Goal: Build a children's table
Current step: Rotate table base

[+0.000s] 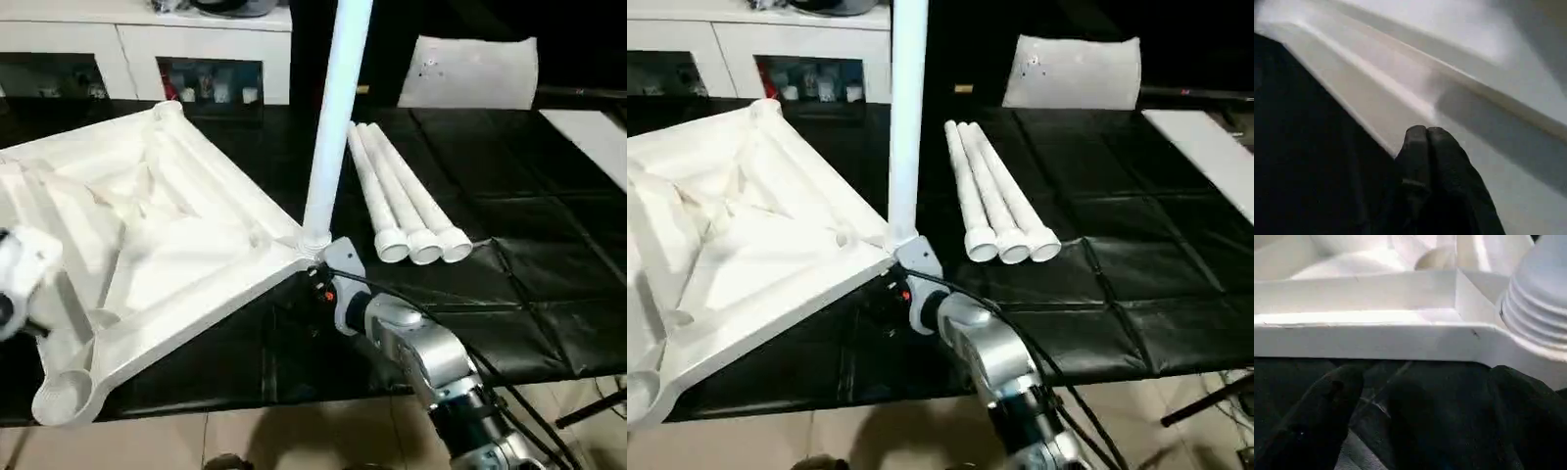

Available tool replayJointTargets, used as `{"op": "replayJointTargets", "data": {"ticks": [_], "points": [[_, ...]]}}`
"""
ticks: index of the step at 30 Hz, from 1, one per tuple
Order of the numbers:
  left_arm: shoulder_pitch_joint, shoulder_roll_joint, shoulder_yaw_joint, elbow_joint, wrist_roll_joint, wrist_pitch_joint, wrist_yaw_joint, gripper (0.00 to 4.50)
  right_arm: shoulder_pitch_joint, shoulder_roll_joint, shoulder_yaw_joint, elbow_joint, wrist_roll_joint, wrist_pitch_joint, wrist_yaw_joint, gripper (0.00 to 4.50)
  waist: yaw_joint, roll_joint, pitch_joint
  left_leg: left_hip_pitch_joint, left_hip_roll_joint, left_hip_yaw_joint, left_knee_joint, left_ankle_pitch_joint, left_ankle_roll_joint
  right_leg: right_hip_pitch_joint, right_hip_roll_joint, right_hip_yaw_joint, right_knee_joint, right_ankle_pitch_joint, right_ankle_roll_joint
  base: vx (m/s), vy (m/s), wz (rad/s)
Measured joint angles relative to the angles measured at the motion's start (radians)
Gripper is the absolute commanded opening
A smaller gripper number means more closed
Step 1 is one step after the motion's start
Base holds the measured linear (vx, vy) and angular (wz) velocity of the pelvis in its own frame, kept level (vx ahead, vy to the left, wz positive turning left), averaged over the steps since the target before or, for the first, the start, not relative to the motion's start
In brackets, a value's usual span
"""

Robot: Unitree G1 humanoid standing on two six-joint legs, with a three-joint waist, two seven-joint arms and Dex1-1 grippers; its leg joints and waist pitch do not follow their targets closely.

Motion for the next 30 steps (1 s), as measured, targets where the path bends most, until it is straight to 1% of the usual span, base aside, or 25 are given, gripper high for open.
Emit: {"op": "replayJointTargets", "data": {"ticks": [2,5,10,13,15,18,21,24,26,30], "points": [[0.019,0.004,-0.007,-0.022,-0.019,0.021,-0.035,0.05,-0.027,0.010,0.000,0.028,-0.009,-0.007,-0.002,4.50,-0.004,-0.001,-0.001,0.001,0.000,0.000,0.000,0.000,0.000,0.000,0.000,0.000,0.000,0.000,0.000,0.000,0.000,0.00],[0.041,0.007,-0.020,-0.049,-0.048,0.043,-0.078,0.05,-0.042,0.024,0.000,0.060,-0.010,-0.017,-0.004,4.50,-0.003,-0.004,-0.002,0.001,0.000,0.000,0.000,0.000,0.000,0.000,0.000,0.000,0.000,0.000,0.000,0.000,0.000,0.00],[0.109,0.043,-0.030,-0.184,-0.137,0.088,-0.197,0.05,-0.090,0.042,-0.003,0.168,-0.024,-0.067,-0.024,4.50,-0.002,-0.004,-0.003,0.001,-0.001,0.000,0.000,0.000,0.000,0.001,0.000,0.001,0.000,0.000,0.000,0.000,0.000,0.00],[0.136,0.051,-0.043,-0.255,-0.179,0.120,-0.253,0.05,-0.103,0.049,-0.003,0.199,-0.026,-0.085,-0.023,4.50,-0.002,-0.004,-0.003,0.001,-0.001,0.000,0.000,0.000,0.000,0.001,0.000,0.001,0.000,0.000,0.000,0.000,0.000,0.00],[0.153,0.072,-0.060,-0.310,-0.215,0.147,-0.300,0.05,-0.116,0.047,-0.003,0.213,-0.027,-0.093,-0.018,4.50,-0.002,-0.004,-0.003,0.002,-0.001,0.000,0.000,0.000,0.000,0.001,0.000,0.001,0.001,0.000,0.000,0.000,0.000,0.00],[0.183,0.077,-0.065,-0.358,-0.247,0.164,-0.332,0.05,-0.123,0.041,-0.011,0.245,-0.028,-0.117,-0.017,4.50,-0.001,-0.004,-0.003,0.002,-0.001,0.000,0.000,0.000,0.000,0.001,0.000,0.001,0.001,0.000,0.000,0.000,0.000,0.00],[0.193,0.081,-0.070,-0.392,-0.279,0.182,-0.354,0.05,-0.127,0.034,-0.014,0.271,-0.029,-0.130,-0.017,4.50,0.000,-0.005,-0.003,0.002,-0.001,0.000,0.001,0.000,0.000,0.002,0.000,0.001,0.001,0.000,0.000,0.000,0.000,0.00],[0.196,0.080,-0.072,-0.422,-0.313,0.212,-0.375,0.05,-0.131,0.032,-0.025,0.284,-0.029,-0.135,-0.016,4.50,-0.004,-0.006,-0.004,0.002,-0.001,0.000,0.001,0.000,0.000,0.002,0.000,0.002,0.001,0.000,0.000,0.000,0.000,0.00],[0.207,0.081,-0.073,-0.437,-0.334,0.214,-0.393,0.05,-0.135,0.032,-0.034,0.291,-0.029,-0.137,-0.016,4.50,-0.005,-0.006,-0.004,0.002,-0.001,0.000,0.001,0.000,0.000,0.001,0.000,0.002,0.001,0.000,0.000,0.000,0.000,0.00],[0.222,0.080,-0.081,-0.475,-0.376,0.230,-0.421,0.05,-0.149,0.031,-0.044,0.323,-0.034,-0.163,-0.017,4.50,-0.016,-0.005,-0.004,0.002,-0.001,0.000,0.001,0.000,0.000,0.001,0.000,0.001,0.001,0.000,0.000,0.000,0.000,0.00]]}}
